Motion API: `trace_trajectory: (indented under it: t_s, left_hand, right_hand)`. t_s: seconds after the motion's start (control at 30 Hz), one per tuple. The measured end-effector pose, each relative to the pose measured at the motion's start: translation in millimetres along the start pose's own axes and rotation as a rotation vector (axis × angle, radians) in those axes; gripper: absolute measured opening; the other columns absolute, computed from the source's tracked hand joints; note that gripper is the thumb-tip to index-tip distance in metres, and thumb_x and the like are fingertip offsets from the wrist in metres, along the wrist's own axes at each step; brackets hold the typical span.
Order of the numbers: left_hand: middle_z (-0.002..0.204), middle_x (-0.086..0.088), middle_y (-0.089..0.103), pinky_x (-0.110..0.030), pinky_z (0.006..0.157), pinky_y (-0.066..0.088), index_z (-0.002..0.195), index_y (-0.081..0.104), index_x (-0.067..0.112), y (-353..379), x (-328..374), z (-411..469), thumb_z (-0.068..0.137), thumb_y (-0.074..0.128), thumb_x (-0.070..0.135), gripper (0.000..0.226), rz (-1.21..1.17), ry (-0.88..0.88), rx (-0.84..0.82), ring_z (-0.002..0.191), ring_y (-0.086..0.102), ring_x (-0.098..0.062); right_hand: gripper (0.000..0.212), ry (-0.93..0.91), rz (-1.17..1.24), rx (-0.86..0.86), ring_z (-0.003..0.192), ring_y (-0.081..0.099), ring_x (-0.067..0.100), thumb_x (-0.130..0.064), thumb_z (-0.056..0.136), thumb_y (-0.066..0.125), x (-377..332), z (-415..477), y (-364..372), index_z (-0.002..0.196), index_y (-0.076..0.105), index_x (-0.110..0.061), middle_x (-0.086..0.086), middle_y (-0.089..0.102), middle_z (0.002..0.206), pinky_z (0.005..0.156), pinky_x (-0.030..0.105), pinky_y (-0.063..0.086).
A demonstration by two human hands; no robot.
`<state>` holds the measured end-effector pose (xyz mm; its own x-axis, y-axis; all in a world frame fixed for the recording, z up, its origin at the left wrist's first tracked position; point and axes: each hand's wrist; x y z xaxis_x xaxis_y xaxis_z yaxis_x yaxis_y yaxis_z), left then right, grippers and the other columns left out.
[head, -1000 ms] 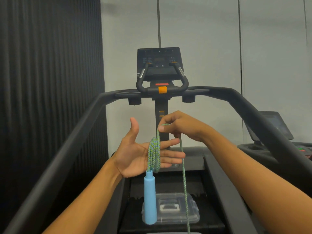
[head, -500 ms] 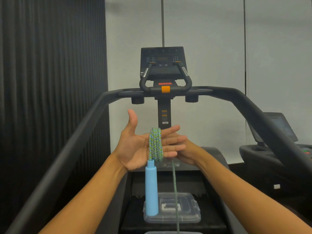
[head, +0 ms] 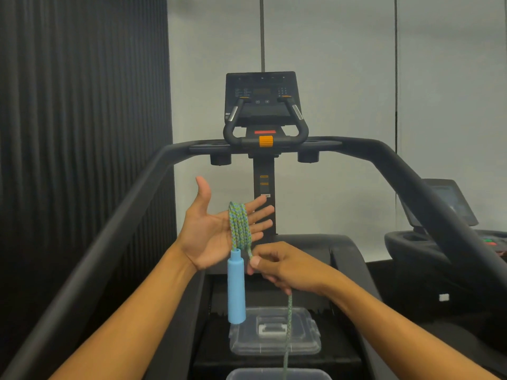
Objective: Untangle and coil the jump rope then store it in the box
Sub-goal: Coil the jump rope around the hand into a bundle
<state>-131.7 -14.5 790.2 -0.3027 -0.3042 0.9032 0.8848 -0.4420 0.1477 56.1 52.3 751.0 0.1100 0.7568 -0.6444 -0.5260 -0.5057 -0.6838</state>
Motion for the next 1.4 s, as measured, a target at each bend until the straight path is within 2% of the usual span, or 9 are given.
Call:
trace_trajectory:
  t_s: [0.13, 0.23, 0.33, 0.47, 0.6, 0.83, 0.93, 1.17, 1.4]
  left_hand:
    - [0.156, -0.011, 0.046, -0.052, 0.125, 0.013, 0.151, 0.045, 0.013, -1, -5, 3, 0.065, 0.033, 0.095, 0.12, 0.044, 0.003, 0.054, 0.146, 0.038, -0.033]
    - [0.155, -0.012, 0.046, -0.053, 0.125, 0.013, 0.15, 0.045, 0.013, 3, -8, 6, 0.064, 0.037, 0.094, 0.118, 0.054, 0.021, 0.109, 0.146, 0.038, -0.034]
    - [0.155, -0.015, 0.046, -0.054, 0.122, 0.025, 0.151, 0.044, 0.012, 9, -12, 8, 0.068, 0.033, 0.094, 0.116, 0.046, -0.008, 0.128, 0.143, 0.042, -0.034]
    - [0.144, -0.021, 0.055, -0.05, 0.118, 0.031, 0.144, 0.053, 0.007, 17, -20, 6, 0.076, 0.018, 0.092, 0.115, 0.089, -0.072, 0.083, 0.134, 0.05, -0.036]
    - [0.15, -0.029, 0.046, -0.055, 0.124, 0.015, 0.148, 0.046, 0.008, 22, -24, 3, 0.072, 0.017, 0.094, 0.119, 0.134, -0.107, 0.012, 0.141, 0.041, -0.045]
    - [0.15, -0.033, 0.043, -0.049, 0.117, 0.036, 0.15, 0.039, 0.009, 33, -20, 0, 0.069, 0.021, 0.094, 0.119, 0.07, -0.128, -0.082, 0.137, 0.044, -0.05]
    - [0.152, -0.032, 0.04, -0.049, 0.12, 0.03, 0.154, 0.032, 0.006, 34, -20, -4, 0.067, 0.026, 0.095, 0.124, 0.035, -0.14, -0.125, 0.14, 0.043, -0.046]
    - [0.158, -0.024, 0.036, -0.053, 0.124, 0.018, 0.154, 0.032, 0.001, 30, -17, -10, 0.068, 0.032, 0.094, 0.126, 0.003, -0.093, -0.139, 0.147, 0.034, -0.041]
    - [0.156, -0.027, 0.037, -0.053, 0.124, 0.019, 0.153, 0.032, 0.0, 26, -17, -13, 0.071, 0.034, 0.092, 0.123, -0.025, -0.088, -0.142, 0.146, 0.035, -0.043]
  right_hand:
    - [0.029, -0.043, -0.19, -0.025, 0.043, 0.043, 0.006, -0.036, 0.099, 0.059, -18, -9, -11, 0.088, 0.068, -0.011, -0.002, 0.05, 0.059, 0.05, 0.031, 0.046]
    - [0.027, -0.101, -0.321, -0.059, 0.049, 0.041, 0.006, -0.031, 0.096, 0.064, -34, -13, -18, 0.085, 0.069, -0.008, 0.003, 0.049, 0.061, 0.054, 0.027, 0.038]
    - [0.029, -0.159, -0.413, -0.053, 0.059, 0.043, 0.013, -0.031, 0.095, 0.064, -48, -12, -24, 0.082, 0.067, -0.005, 0.015, 0.055, 0.07, 0.058, 0.033, 0.038]
    - [0.024, -0.2, -0.393, 0.022, 0.061, 0.05, 0.018, -0.026, 0.094, 0.067, -70, -8, -44, 0.074, 0.069, -0.012, 0.02, 0.063, 0.072, 0.062, 0.043, 0.046]
    - [0.022, -0.166, -0.375, 0.076, 0.064, 0.064, 0.013, -0.027, 0.093, 0.069, -82, 0, -68, 0.081, 0.076, -0.01, 0.01, 0.071, 0.073, 0.064, 0.031, 0.053]
    - [0.019, -0.124, -0.429, 0.127, 0.085, 0.066, 0.033, -0.03, 0.09, 0.072, -82, 16, -85, 0.08, 0.075, -0.014, 0.018, 0.072, 0.086, 0.088, 0.051, 0.054]
    - [0.02, -0.115, -0.404, 0.142, 0.09, 0.065, 0.037, -0.033, 0.09, 0.072, -78, 20, -85, 0.082, 0.074, -0.015, 0.022, 0.07, 0.091, 0.091, 0.054, 0.052]
    - [0.015, -0.115, -0.154, 0.156, 0.071, 0.057, 0.007, -0.023, 0.095, 0.068, -64, 21, -78, 0.083, 0.072, -0.015, 0.0, 0.064, 0.079, 0.058, 0.017, 0.046]
    - [0.015, -0.23, 0.01, 0.198, 0.065, 0.05, 0.014, -0.02, 0.094, 0.068, -70, 25, -74, 0.081, 0.071, -0.012, 0.004, 0.06, 0.08, 0.051, 0.021, 0.042]
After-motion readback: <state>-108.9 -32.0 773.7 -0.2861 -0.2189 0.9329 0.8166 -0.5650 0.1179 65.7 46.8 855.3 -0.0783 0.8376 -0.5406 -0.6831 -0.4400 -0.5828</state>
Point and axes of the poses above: each hand's wrist, its own z-axis towards the middle knuckle, its own y-axis out of the palm, x = y × z
